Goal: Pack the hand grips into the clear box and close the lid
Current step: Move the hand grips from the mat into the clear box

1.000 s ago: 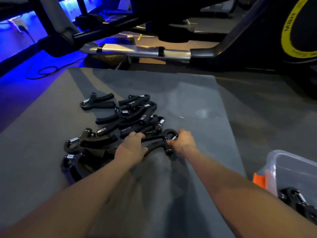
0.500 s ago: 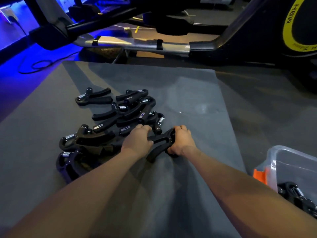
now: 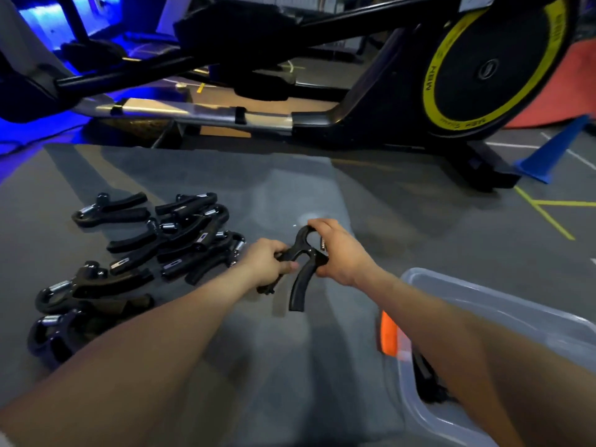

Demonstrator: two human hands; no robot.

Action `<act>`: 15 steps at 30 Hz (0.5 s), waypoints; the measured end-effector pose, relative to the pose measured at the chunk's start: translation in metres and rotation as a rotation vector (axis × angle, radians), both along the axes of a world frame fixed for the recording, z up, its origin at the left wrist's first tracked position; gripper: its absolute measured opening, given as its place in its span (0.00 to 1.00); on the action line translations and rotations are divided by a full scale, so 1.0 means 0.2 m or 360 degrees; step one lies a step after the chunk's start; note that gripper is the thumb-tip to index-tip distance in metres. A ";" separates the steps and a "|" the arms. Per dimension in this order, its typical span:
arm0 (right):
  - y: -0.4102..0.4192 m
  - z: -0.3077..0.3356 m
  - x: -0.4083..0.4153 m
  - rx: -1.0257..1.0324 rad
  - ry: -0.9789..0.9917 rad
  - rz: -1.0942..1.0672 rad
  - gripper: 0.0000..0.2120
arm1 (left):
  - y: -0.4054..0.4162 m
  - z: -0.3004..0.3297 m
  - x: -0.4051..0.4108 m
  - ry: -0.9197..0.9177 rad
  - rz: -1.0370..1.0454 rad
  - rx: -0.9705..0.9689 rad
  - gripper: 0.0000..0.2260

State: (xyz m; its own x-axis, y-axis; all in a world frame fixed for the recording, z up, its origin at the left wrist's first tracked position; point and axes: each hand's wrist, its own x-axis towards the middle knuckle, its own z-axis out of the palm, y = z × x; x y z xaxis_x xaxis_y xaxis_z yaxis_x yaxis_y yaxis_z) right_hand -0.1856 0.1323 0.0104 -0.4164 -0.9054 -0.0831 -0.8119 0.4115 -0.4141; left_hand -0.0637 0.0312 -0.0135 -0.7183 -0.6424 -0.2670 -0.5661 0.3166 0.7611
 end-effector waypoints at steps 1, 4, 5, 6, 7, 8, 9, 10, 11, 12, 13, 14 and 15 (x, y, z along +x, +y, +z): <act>0.04 0.03 -0.02 -0.0051 0.0036 -0.0047 0.40 | 0.04 0.02 -0.04 0.0038 0.0053 0.0067 0.11; 0.20 0.14 -0.10 -0.0282 0.0162 -0.0321 0.30 | 0.18 0.07 -0.17 0.0225 0.0288 0.0350 0.05; 0.25 0.17 -0.12 -0.0340 0.0165 -0.0427 0.25 | 0.22 0.09 -0.22 0.0288 0.0362 0.0436 0.04; 0.30 0.20 -0.14 -0.0357 0.0124 -0.0518 0.21 | 0.27 0.11 -0.27 0.0347 0.0421 0.0520 0.06; 0.36 0.23 -0.16 -0.0334 0.0051 -0.0576 0.17 | 0.33 0.13 -0.33 0.0396 0.0465 0.0600 0.08; 0.42 0.24 -0.18 -0.0269 -0.0022 -0.0596 0.13 | 0.39 0.14 -0.38 0.0447 0.0482 0.0662 0.08; 0.48 0.24 -0.21 -0.0182 -0.0071 -0.0596 0.11 | 0.45 0.16 -0.44 0.0488 0.0477 0.0701 0.06; 0.55 0.24 -0.23 -0.0112 -0.0098 -0.0610 0.10 | 0.52 0.17 -0.49 0.0511 0.0458 0.0726 0.05; 0.62 0.23 -0.26 -0.0075 -0.0113 -0.0652 0.12 | 0.59 0.18 -0.55 0.0519 0.0436 0.0734 0.04; 0.69 0.23 -0.30 -0.0065 -0.0120 -0.0712 0.14 | 0.67 0.18 -0.60 0.0514 0.0415 0.0741 0.04; 0.76 0.23 -0.33 -0.0066 -0.0122 -0.0779 0.17 | 0.74 0.17 -0.65 0.0503 0.0402 0.0750 0.04; 0.84 0.23 -0.37 -0.0065 -0.0121 -0.0843 0.20 | 0.82 0.16 -0.70 0.0491 0.0392 0.0770 0.05; 0.91 0.23 -0.40 -0.0065 -0.0120 -0.0905 0.21 | 0.89 0.16 -0.75 0.0483 0.0381 0.0791 0.05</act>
